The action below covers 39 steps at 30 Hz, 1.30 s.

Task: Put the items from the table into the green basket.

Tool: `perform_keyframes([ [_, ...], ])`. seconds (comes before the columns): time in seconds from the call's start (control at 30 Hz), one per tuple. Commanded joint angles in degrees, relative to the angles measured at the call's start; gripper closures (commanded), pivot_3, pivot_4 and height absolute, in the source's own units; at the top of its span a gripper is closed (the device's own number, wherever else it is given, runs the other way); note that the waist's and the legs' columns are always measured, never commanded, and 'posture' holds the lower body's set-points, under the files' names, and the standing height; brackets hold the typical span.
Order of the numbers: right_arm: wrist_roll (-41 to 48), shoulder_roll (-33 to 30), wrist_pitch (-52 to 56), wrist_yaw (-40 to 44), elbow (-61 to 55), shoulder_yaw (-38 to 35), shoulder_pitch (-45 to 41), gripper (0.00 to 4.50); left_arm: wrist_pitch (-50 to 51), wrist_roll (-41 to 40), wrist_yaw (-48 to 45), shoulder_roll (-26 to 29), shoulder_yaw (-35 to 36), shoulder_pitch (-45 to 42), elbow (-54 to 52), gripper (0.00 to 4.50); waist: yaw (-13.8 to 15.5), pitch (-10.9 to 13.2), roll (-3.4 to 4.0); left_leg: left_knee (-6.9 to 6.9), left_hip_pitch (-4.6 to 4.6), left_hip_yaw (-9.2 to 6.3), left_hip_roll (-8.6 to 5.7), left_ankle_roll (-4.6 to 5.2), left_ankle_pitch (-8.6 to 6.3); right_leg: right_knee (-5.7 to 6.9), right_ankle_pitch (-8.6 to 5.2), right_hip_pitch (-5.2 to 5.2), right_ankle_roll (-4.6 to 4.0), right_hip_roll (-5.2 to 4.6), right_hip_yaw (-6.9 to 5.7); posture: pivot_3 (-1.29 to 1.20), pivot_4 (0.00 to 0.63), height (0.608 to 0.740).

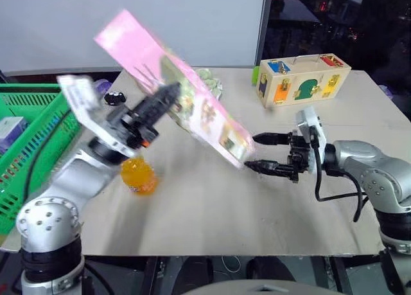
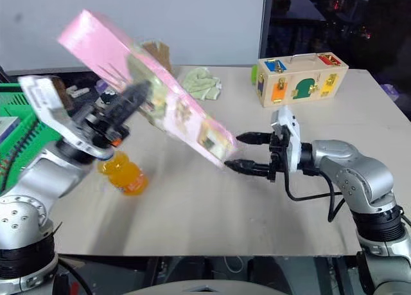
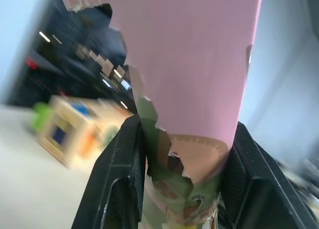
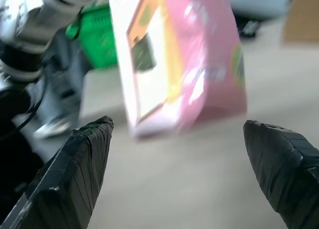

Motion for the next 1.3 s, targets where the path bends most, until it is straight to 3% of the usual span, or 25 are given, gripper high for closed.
perform_keyframes([
  [0.03,-5.2,3.9,-6.0,-5.0,-2.4,2.6,-4.9,0.05,-3.6,-0.8,4.3,2.4,7.4,-1.8,0.9,2.68,0.3,0.0,0.0,0.0,0.0,-0.05,0.0,-0.01,0.0,0.01,0.0,0.0,0.0,0.02,-0.01,0.1,0.0,0.74],
  [0.13,-11.4,6.2,-12.1,-4.6,-1.3,7.7,-6.8,0.05,-5.2,1.1,7.4,4.2,11.6,-2.6,2.9,2.68,1.2,0.0,-0.03,-0.04,0.01,-0.1,0.0,-0.04,0.02,0.0,0.0,0.0,0.0,0.03,-0.06,0.13,0.0,0.74],
  [0.3,-14.0,12.4,-16.5,-3.4,3.0,12.7,-10.4,0.05,-5.2,6.3,8.5,8.5,19.0,0.6,4.1,2.68,3.3,-0.1,-0.22,-0.1,-0.02,-0.03,-0.02,-0.06,0.02,-0.05,0.0,-0.02,-0.01,-0.01,-0.13,0.23,0.0,0.74],
  [0.5,-15.8,18.5,-21.7,0.1,11.2,15.2,-15.7,0.05,-4.4,7.9,9.3,10.0,29.8,9.8,0.7,2.68,7.0,-0.2,-0.47,-0.17,-0.03,0.02,0.07,-0.08,0.01,-0.06,0.0,-0.07,-0.02,-0.22,-0.35,0.36,0.0,0.74],
  [0.8,-16.5,21.8,-26.3,6.1,16.5,16.3,-18.7,0.05,-4.3,9.4,8.7,9.6,40.6,20.9,-0.6,2.68,12.9,-0.4,-0.73,-0.26,-0.22,0.04,0.33,-0.45,-0.14,-0.2,-0.08,-0.24,-0.16,-0.73,-0.95,0.44,0.0,0.74],
  [0.93,-17.2,22.7,-25.2,5.1,17.7,16.0,-20.5,0.05,-2.9,17.0,1.3,15.7,44.0,23.8,9.0,2.68,14.1,-0.3,-0.71,-0.43,-0.29,0.16,0.41,-0.69,-0.03,-0.31,-0.13,-0.24,-0.25,-0.81,-1.35,0.42,0.0,0.74],
  [1.07,-19.4,23.8,-21.1,-2.4,17.4,14.8,-21.8,0.05,-3.8,26.1,-10.3,25.2,44.2,22.1,26.2,2.68,14.2,-0.3,-0.7,-0.62,-0.36,0.19,0.44,-0.84,0.03,-0.38,-0.2,-0.24,-0.36,-0.72,-1.74,0.38,0.0,0.74],
  [1.3,-19.7,24.7,-11.4,-10.2,13.8,13.9,-24.1,0.05,-12.0,41.4,-31.2,40.0,29.3,7.6,58.3,2.68,13.9,-0.3,-0.7,-0.83,-0.44,0.16,0.46,-0.97,0.11,-0.54,-0.23,-0.26,-0.41,-1.23,-2.78,0.33,0.0,0.74],
])
